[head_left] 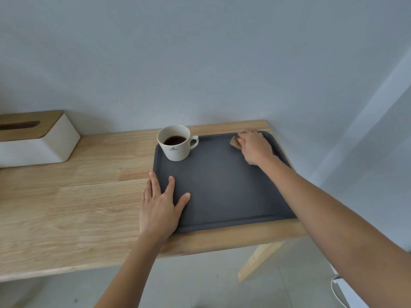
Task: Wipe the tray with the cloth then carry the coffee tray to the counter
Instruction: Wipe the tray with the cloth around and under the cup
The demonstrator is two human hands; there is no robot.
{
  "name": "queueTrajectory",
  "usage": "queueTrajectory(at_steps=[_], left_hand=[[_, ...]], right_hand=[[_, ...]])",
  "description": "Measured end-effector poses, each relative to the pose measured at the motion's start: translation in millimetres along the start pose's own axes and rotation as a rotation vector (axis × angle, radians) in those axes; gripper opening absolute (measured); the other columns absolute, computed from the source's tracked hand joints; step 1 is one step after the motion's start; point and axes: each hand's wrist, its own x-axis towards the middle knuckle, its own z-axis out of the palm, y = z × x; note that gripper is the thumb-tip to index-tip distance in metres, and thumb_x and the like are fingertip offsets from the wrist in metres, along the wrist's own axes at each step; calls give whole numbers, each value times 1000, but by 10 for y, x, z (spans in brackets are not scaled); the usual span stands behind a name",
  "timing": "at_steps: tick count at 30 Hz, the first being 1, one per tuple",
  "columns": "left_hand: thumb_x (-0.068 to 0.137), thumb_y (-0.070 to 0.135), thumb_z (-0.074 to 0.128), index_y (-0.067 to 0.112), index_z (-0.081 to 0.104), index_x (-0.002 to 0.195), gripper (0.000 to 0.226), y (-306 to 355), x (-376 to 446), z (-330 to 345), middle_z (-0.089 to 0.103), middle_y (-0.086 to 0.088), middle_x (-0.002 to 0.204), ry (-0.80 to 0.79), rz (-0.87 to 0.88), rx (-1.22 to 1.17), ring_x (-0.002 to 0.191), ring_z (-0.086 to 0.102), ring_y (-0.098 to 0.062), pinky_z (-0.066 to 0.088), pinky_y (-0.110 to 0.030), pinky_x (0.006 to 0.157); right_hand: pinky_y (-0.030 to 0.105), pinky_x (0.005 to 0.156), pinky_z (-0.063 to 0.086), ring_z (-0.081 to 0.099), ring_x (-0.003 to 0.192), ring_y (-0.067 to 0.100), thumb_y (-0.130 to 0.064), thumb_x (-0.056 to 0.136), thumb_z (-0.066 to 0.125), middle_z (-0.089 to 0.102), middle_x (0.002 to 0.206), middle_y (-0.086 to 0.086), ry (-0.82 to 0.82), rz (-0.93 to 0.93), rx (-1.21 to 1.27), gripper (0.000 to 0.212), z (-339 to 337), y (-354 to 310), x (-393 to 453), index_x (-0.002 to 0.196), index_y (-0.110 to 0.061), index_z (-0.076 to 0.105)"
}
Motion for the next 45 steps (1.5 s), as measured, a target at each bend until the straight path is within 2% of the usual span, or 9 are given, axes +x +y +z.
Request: queueTrajectory(at_steps=[3, 8, 13, 16, 20, 28, 38, 43, 45], left_hand=[[88, 68, 25, 27, 23, 150, 74, 5, -5, 11, -2, -19, 160, 12, 12, 14, 148, 4, -33, 13, -46, 119], [88, 69, 19, 27, 21, 150, 75, 24, -10, 2, -2, -21, 160, 6, 12, 76, 148, 3, -33, 7, -48, 120], [87, 69, 17, 27, 21, 150, 76, 25, -16, 1, -1, -22, 160, 7, 12, 83, 148, 3, -33, 8, -49, 120], [87, 69, 17, 27, 21, 150, 76, 15, -9, 5, -1, -22, 160, 7, 16, 88, 148, 4, -33, 8, -49, 120], [88, 69, 18, 28, 21, 150, 75, 0, 3, 13, -2, -21, 160, 3, 23, 87, 148, 3, -33, 7, -49, 119], [89, 68, 22, 27, 22, 150, 73, 10, 19, 17, -2, -21, 160, 11, 28, 61, 149, -1, -31, 7, -47, 120], [90, 67, 20, 25, 21, 150, 73, 38, -12, -2, -2, -23, 159, 19, 21, 69, 149, -2, -32, 7, -48, 120], [91, 66, 18, 26, 19, 150, 71, 44, -27, -21, -2, -22, 160, 8, 20, 80, 148, -2, -33, 5, -50, 120], [92, 63, 19, 27, 20, 150, 68, 39, -30, -26, -1, -21, 160, 8, 15, 61, 148, -2, -33, 3, -51, 119]], right_hand=[[44, 99, 40, 46, 123, 35, -18, 99, 37, 55, 128, 18, 43, 154, -17, 29, -21, 143, -25, 118, -4, 55], [46, 113, 31, 39, 132, 39, -11, 92, 47, 44, 141, 28, -9, 301, -92, 47, 15, -97, -171, 136, 3, 39], [41, 107, 36, 47, 120, 33, -15, 93, 47, 54, 128, 18, 19, -26, -53, 36, 113, -525, -792, 128, -4, 48], [34, 116, 26, 39, 136, 29, -23, 101, 38, 47, 144, 13, -25, -245, 57, 42, 170, -536, -1187, 140, -11, 44], [32, 116, 24, 30, 145, 20, -29, 101, 38, 39, 154, 3, -78, -204, 149, 43, 89, -161, -1158, 143, -22, 43], [41, 102, 40, 46, 127, 33, -17, 101, 34, 53, 136, 15, -4, 80, -27, 39, -18, 66, -455, 136, -7, 48], [34, 110, 33, 41, 136, 25, -16, 100, 41, 52, 141, 8, 5, -224, 64, 36, 191, -701, -1190, 134, -15, 53], [23, 106, 38, 55, 127, 19, -18, 100, 44, 63, 132, -1, -108, -268, 475, 32, -83, -592, -1329, 126, -22, 62], [31, 118, 23, 37, 141, 19, -26, 102, 40, 49, 147, 1, -156, -249, 519, 39, -225, -467, -1335, 141, -27, 47]])
